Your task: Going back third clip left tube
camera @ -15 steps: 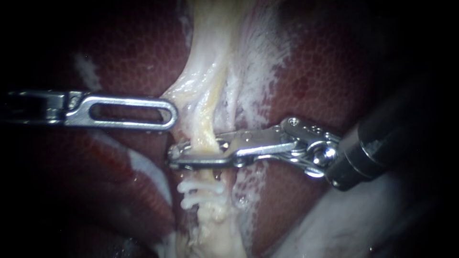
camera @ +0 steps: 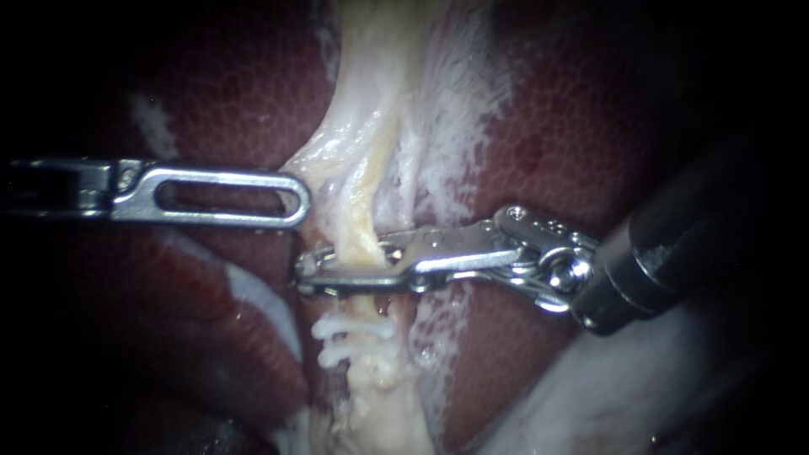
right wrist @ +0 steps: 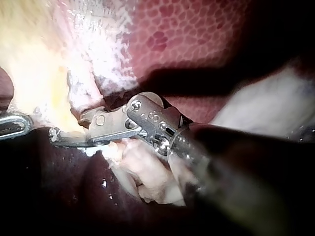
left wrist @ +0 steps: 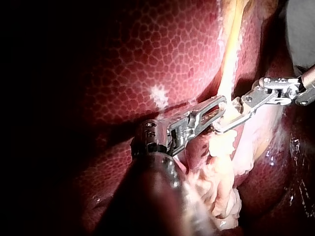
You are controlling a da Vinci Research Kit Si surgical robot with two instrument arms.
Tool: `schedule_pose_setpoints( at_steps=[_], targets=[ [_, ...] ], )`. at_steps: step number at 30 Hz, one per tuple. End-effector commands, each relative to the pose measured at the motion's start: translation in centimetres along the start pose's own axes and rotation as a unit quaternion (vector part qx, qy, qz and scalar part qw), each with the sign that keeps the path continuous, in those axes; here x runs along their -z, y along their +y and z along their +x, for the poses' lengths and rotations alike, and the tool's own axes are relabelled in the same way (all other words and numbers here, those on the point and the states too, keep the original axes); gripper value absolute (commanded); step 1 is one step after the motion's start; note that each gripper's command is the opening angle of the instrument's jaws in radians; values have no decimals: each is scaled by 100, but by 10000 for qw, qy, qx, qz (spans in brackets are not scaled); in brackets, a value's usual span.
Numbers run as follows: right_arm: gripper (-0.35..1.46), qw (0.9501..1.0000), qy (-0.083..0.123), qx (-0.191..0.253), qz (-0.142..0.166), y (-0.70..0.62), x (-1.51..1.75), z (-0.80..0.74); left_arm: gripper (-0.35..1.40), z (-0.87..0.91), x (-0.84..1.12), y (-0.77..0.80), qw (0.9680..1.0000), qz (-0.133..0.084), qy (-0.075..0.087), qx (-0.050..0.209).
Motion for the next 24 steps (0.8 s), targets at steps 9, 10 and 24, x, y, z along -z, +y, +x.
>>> schedule_pose_setpoints(
  at_steps=[9, 10, 24],
  targets=[
    [2, 9999, 30, 7, 114, 1, -1, -6, -35, 0, 0, 0, 10000, -2, -1, 0],
    [10, 9999, 28, 13, 111, 1, -2, -8, -35, 0, 0, 0, 10000, -2, -1, 0],
    [60, 9950, 107, 922, -362, 3, -11, -19, -35, 1, 1, 0, 10000, 0, 1, -2]
  ],
)
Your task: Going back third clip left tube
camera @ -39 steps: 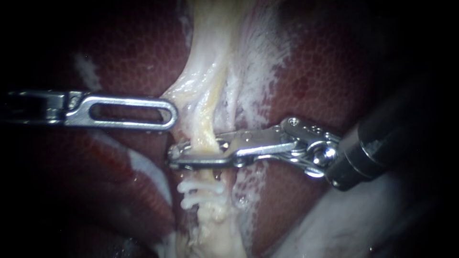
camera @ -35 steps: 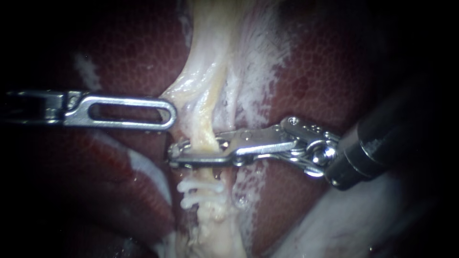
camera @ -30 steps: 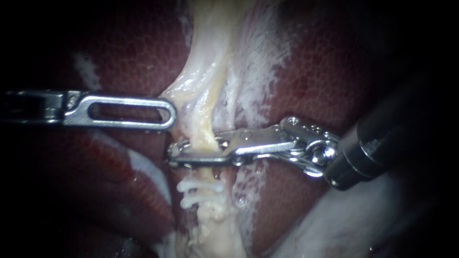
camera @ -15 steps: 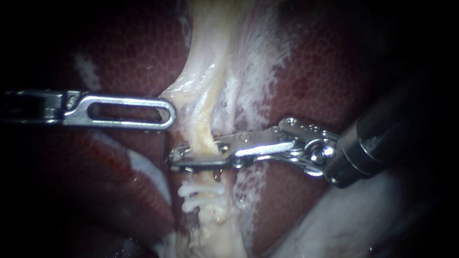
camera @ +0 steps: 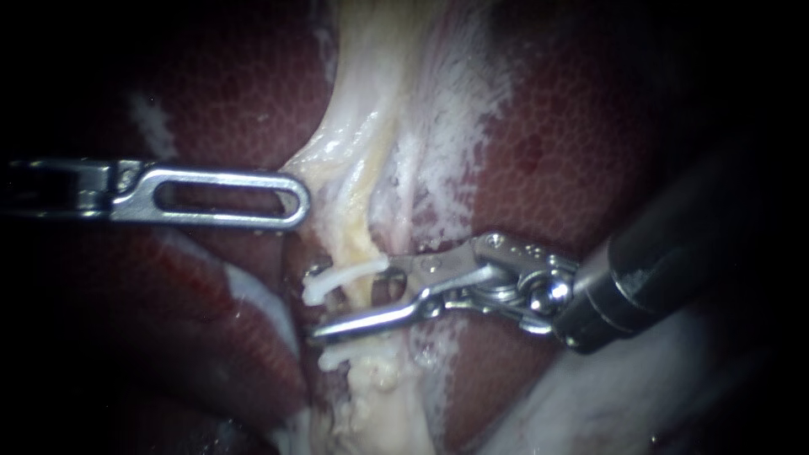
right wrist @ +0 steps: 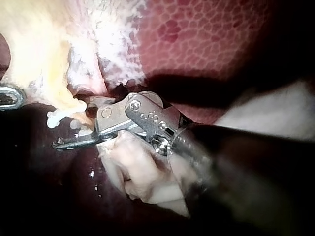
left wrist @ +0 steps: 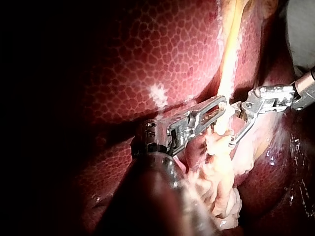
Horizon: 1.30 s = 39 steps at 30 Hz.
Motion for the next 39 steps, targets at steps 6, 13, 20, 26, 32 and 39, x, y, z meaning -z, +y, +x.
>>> schedule_pose_setpoints(
  at_steps=[6, 13, 20, 26, 32, 39],
  targets=[
    [60, 9994, -18, 343, -68, -2, 25, -6, -35, 0, 1, 0, 10000, 7, 4, -3],
    [60, 9977, -26, 621, -272, -13, 73, -14, -35, 0, 1, 1, 10000, 9, 6, -4],
    [60, 9925, -94, 1166, -351, -25, 122, -12, -35, 0, 1, 2, 10000, 9, 6, -6],
    [60, 9882, -129, 1472, -413, -40, 146, 7, -35, 0, 1, 3, 10000, 10, 6, -8],
    [60, 9861, -145, 1598, -440, -58, 156, 28, -35, 1, 1, 4, 10000, 9, 6, -9],
    [60, 9834, -167, 1743, -468, -68, 167, 41, -35, 1, 0, 5, 10000, 9, 5, -10]
  ],
)
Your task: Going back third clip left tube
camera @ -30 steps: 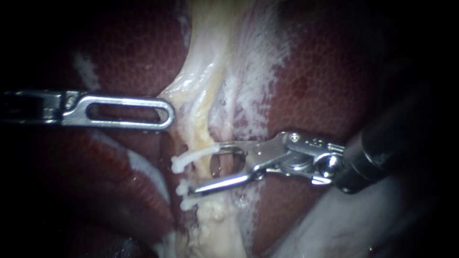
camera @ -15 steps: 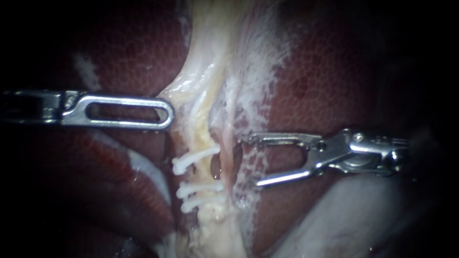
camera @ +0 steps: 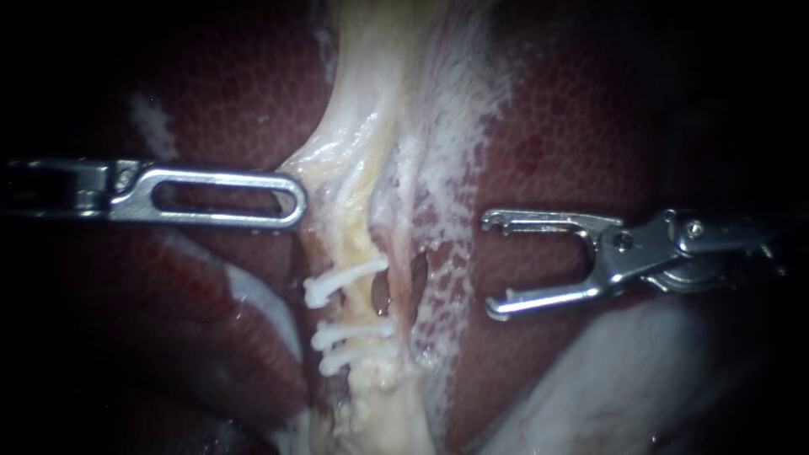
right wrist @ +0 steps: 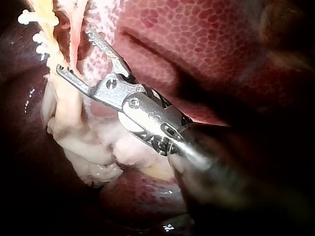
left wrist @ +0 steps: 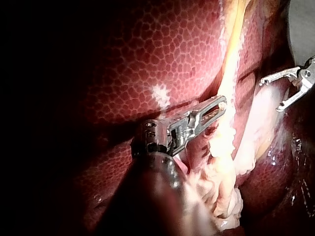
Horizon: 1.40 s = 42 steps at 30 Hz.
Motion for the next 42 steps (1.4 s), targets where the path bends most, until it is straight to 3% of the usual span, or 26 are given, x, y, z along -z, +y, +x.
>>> schedule_pose_setpoints(
  at_steps=[1, 18, 29, 42],
  targets=[
    [60, 10000, -6, 29, 5, 0, 1, 1, -35, 0, -1, 1, 10000, -2, -1, -1],
    [60, 10000, -10, 94, 13, -2, 6, 9, -35, 2, -7, 10, 10000, -8, -8, -17],
    [60, 10000, -10, 94, 11, -3, 6, 9, -35, 15, -38, 37, 9999, -85, -26, -118],
    [60, 9999, -13, 123, 11, -3, 5, 9, -35, 18, -55, 35, 9999, -51, 19, -123]
  ],
)
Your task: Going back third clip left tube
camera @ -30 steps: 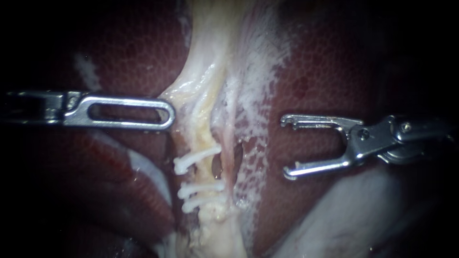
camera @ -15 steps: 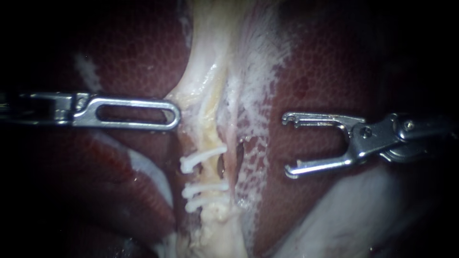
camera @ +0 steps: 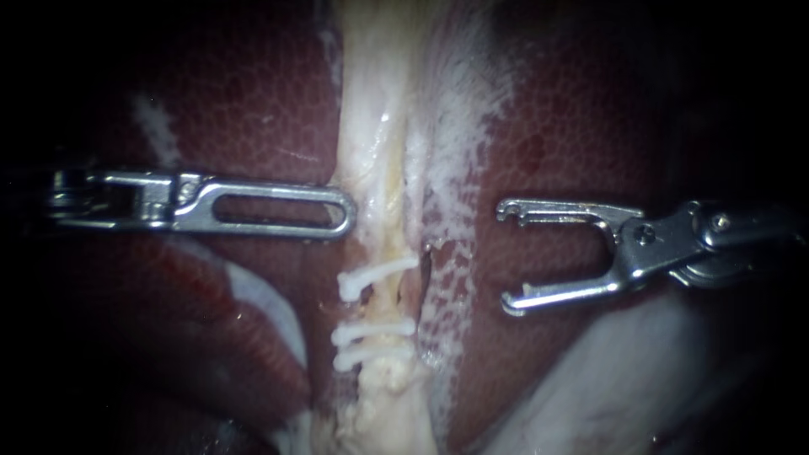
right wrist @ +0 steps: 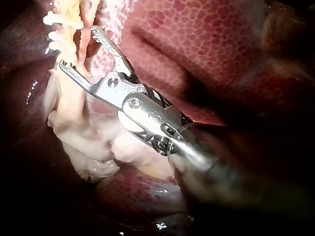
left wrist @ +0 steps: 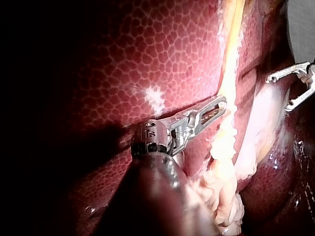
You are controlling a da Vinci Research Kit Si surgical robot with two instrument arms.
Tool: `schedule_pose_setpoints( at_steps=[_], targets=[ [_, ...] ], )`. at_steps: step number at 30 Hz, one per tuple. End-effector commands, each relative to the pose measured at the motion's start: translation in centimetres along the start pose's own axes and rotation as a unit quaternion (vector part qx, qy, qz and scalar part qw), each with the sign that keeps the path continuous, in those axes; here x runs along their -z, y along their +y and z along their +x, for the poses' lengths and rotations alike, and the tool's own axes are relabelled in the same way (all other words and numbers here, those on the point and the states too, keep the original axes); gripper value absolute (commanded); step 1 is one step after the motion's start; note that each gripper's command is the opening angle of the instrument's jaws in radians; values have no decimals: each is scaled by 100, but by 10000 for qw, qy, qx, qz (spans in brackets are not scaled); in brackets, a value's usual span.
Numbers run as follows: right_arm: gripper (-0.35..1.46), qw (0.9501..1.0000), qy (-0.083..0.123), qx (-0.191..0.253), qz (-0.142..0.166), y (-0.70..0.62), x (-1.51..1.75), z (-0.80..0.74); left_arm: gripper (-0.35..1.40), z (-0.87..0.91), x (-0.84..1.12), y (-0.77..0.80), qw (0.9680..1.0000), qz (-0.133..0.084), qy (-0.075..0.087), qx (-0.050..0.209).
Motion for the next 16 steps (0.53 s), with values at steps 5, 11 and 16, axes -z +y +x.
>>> schedule_pose_setpoints(
  at_steps=[5, 11, 16],
  targets=[
    [60, 10000, 0, -1, -1, 0, 0, 0, -35, 0, 0, 0, 10000, -5, 2, 1],
    [60, 10000, 0, -1, -1, 0, 0, 0, -35, 1, 0, 0, 10000, -5, 1, 0],
    [60, 10000, 0, -2, -2, 0, 0, 0, -35, 1, 0, 0, 10000, -6, 1, 0]
  ],
)
